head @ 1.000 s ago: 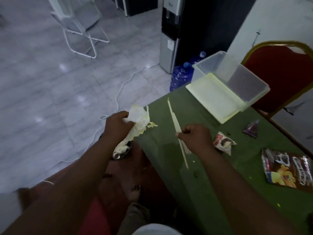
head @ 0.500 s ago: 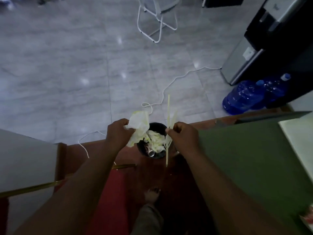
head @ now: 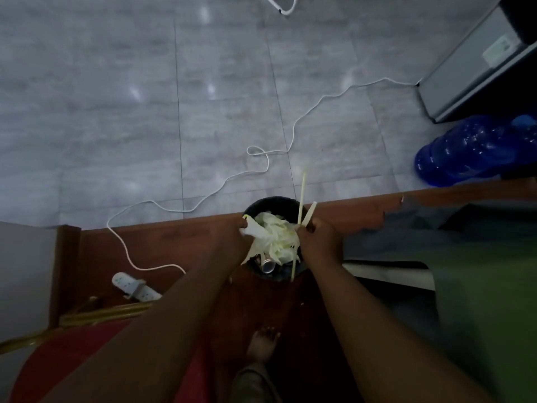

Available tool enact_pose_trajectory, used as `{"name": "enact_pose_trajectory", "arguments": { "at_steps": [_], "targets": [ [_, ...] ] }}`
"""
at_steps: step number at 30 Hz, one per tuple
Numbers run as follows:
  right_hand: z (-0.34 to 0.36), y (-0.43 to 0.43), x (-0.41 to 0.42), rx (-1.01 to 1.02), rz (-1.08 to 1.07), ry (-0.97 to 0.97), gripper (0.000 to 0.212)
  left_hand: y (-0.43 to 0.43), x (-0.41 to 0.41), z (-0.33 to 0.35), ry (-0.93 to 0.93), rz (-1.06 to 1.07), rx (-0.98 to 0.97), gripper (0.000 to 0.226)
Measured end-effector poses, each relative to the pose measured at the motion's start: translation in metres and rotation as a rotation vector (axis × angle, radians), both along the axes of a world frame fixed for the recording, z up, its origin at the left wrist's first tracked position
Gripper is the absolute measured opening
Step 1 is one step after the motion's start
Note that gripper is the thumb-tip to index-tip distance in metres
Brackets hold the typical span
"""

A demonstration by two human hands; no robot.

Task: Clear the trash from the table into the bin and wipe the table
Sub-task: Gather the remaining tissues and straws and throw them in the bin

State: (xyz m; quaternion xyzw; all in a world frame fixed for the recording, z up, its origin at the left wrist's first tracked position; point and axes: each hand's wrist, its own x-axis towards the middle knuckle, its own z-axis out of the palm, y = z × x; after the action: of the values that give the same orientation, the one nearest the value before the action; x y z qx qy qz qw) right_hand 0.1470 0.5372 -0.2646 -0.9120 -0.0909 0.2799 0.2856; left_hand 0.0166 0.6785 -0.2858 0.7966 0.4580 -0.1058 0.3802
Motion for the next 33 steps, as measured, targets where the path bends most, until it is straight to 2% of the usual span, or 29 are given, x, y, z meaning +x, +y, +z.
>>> {"name": "enact_pose_trajectory", "arguments": {
  "at_steps": [6,9,11,14,22,27,32,33],
  "targets": [
    [-0.051,0.013,0.014,-0.046,-0.052,-0.002,0.012,0.000,0.030,-0.041,-0.091,-0.054,-0.059,0.025],
    [-0.064,0.012,0.017,-0.074,-0.057,0.018,0.008,-0.004,0.028,-0.051,-0.065,-0.175,-0.238,0.048],
    [-0.071,0.011,0.018,-0.109,-0.055,0.048,0.013,-0.004,0.024,-0.052,-0.012,-0.248,-0.287,0.064],
    [-0.079,0.007,0.019,-0.162,-0.038,0.083,0.018,-0.001,0.019,-0.053,0.001,-0.303,-0.233,0.062],
    [-0.081,-0.011,0.016,-0.118,-0.054,0.058,0.016,-0.005,0.009,-0.042,-0.097,-0.108,-0.193,0.054],
    [-0.069,-0.021,0.013,-0.059,-0.077,0.053,0.005,-0.015,0.011,-0.032,-0.102,-0.087,-0.184,0.055],
    [-0.034,-0.020,0.009,0.028,-0.083,0.015,0.004,-0.024,0.012,-0.005,-0.097,-0.074,-0.159,0.056],
    [-0.021,-0.019,0.010,0.057,-0.077,-0.001,0.009,-0.025,0.013,0.007,-0.106,-0.070,-0.146,0.055]
  ]
}}
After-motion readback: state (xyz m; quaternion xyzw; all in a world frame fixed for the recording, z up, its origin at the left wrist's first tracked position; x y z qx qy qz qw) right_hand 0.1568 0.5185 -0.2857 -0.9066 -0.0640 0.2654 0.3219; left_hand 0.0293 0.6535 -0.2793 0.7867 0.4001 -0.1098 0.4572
